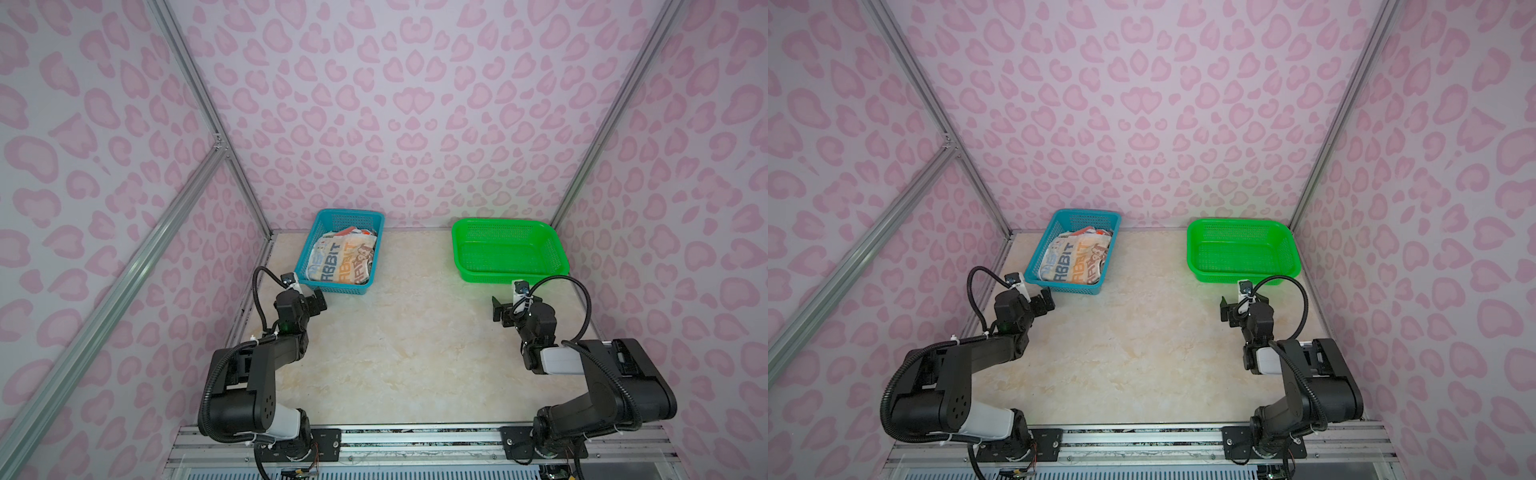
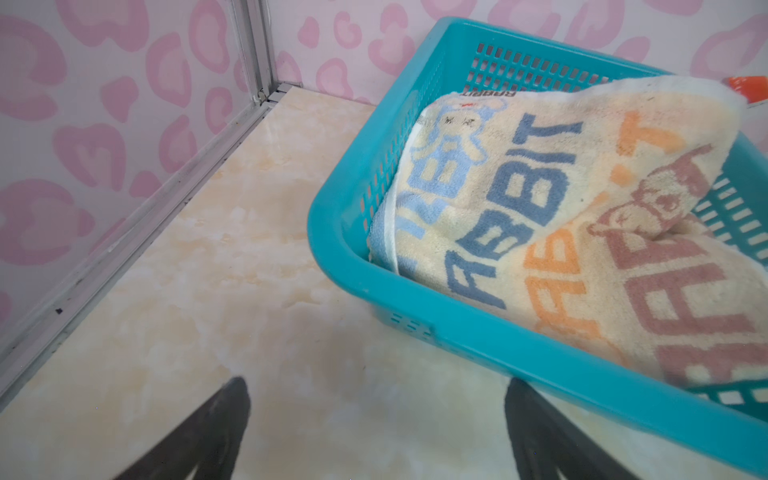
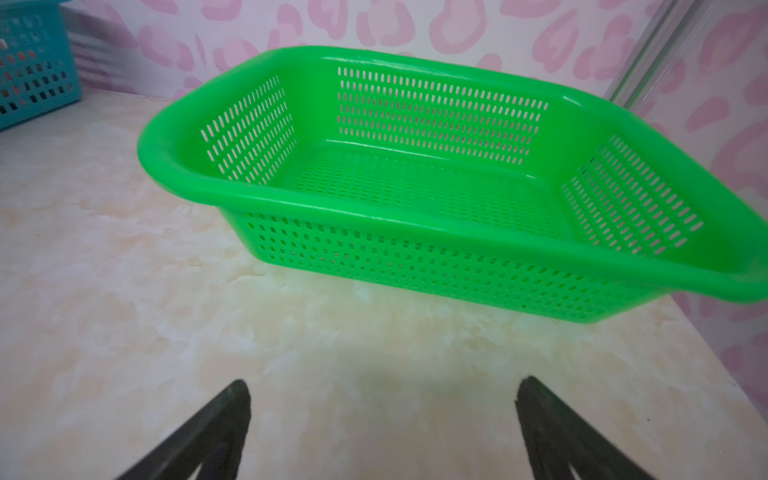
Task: Fold and stack the towels
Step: 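Reach left gripper into teal basket while right gripper moves toward table center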
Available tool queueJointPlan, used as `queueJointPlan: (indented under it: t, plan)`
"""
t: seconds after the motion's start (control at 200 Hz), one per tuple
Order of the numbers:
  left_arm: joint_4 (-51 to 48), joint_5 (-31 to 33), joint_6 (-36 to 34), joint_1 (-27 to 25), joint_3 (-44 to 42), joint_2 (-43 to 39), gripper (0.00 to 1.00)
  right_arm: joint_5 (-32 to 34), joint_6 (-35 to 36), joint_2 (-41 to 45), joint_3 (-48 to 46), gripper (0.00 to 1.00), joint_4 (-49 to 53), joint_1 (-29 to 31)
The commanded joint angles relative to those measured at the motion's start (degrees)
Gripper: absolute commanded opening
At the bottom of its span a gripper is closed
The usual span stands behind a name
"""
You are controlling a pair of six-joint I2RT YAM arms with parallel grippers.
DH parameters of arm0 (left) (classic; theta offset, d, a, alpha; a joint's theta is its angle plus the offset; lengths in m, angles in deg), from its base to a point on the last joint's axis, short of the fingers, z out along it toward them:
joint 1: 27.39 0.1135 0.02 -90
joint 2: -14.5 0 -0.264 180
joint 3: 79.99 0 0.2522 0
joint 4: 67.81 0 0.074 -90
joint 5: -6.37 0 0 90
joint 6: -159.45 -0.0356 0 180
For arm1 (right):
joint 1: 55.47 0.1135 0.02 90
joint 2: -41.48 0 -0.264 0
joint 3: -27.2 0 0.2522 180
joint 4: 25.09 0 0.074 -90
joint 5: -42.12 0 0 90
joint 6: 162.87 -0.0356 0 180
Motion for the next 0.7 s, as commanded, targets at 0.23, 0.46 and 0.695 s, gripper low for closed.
queueJointPlan:
  t: [0.23,0.46,0.695]
  plan:
    - [-19.79,-1.42,4.54,-0.25,7.26,-7.34,0.99,4.93,2.48,9.34,7.62,1.0,22.7,5.28]
    - [-33.9,2.09,5.08,-4.78,15.37,-11.54,0.99,7.88,-2.37,13.24,17.39,1.0,42.73,9.14]
    - [-43.23,0.02,10.72,-7.29,26.61,-6.45,0.98,6.46,-6.87,14.87,23.26,1.0,50.59,12.55]
